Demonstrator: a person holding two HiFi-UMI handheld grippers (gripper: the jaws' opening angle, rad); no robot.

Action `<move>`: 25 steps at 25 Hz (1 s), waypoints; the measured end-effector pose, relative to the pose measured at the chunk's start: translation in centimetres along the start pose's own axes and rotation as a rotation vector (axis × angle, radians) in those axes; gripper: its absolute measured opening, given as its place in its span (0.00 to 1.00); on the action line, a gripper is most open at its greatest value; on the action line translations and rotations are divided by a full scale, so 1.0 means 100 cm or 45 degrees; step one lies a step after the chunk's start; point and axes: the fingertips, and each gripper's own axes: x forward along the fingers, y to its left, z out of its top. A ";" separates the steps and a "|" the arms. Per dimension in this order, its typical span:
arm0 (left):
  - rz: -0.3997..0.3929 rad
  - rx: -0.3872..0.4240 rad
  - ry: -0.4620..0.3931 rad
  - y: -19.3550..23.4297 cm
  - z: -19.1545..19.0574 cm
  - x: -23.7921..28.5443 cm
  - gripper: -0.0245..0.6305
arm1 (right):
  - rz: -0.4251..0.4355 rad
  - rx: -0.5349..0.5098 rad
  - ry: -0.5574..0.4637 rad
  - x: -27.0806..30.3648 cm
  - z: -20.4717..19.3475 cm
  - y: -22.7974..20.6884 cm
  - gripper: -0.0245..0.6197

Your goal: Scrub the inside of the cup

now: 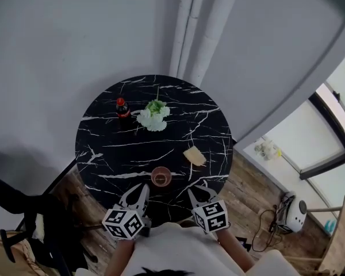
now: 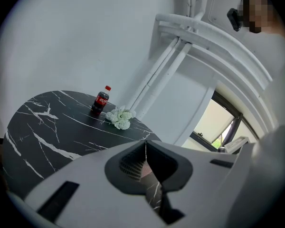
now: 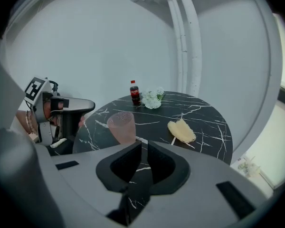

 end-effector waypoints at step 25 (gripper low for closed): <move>-0.058 -0.082 0.166 0.029 -0.007 0.008 0.06 | -0.180 -0.401 0.256 0.064 0.016 -0.080 0.28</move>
